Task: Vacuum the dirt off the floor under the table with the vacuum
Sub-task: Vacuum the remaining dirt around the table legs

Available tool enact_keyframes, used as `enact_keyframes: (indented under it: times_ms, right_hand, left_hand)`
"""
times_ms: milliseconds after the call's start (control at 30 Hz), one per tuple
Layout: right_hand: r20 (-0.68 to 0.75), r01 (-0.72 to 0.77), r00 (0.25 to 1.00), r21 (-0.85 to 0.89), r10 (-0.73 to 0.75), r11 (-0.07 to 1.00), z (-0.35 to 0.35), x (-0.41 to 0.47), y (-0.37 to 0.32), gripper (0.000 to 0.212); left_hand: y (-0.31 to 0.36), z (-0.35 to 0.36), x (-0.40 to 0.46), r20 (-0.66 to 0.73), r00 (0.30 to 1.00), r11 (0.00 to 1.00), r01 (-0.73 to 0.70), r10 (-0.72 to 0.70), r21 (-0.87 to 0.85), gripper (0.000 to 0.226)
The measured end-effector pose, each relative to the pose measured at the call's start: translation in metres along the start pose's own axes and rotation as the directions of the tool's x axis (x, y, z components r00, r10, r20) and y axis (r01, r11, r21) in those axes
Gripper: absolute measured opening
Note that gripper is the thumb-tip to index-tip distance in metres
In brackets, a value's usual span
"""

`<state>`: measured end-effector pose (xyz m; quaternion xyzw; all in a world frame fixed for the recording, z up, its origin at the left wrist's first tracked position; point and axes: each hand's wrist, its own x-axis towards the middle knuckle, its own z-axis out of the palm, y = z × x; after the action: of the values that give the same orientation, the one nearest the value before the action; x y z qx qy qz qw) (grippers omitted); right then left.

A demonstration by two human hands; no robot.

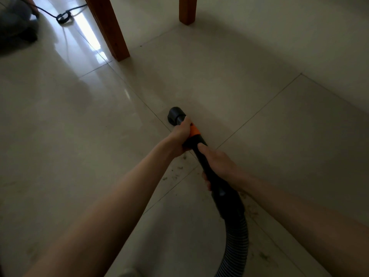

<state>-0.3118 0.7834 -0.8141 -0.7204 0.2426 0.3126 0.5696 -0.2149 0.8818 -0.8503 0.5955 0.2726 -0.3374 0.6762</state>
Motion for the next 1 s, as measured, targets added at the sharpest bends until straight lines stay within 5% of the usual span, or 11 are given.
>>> enact_keyframes:
  times_ms: [133, 200, 433, 1000]
  right_hand:
    - [0.075, -0.049, 0.996, 0.119, 0.041, 0.992, -0.018, -0.007, 0.012, 0.051]
    - [0.05, -0.054, 0.998, 0.141, 0.048, 0.989, -0.021, -0.009, 0.013, 0.051]
    - [-0.399, 0.074, 0.9, -0.255, -0.175, 0.964, -0.024, -0.021, 0.028, 0.034]
    - [-0.329, -0.055, 0.942, 0.055, 0.07, 0.997, -0.068, -0.039, 0.046, 0.053]
  left_hand:
    - [-0.025, -0.001, -0.01, 0.262, 0.965, 0.972, 0.07, -0.008, -0.225, 0.029]
    - [-0.029, 0.004, -0.011, 0.279, 0.96, 0.97, 0.034, 0.036, -0.242, 0.028]
    - [-0.025, 0.047, -0.027, 0.29, 0.953, 0.988, -0.046, 0.087, -0.146, 0.023]
    - [-0.063, 0.085, -0.03, 0.331, 0.944, 0.981, 0.056, 0.008, -0.185, 0.025]
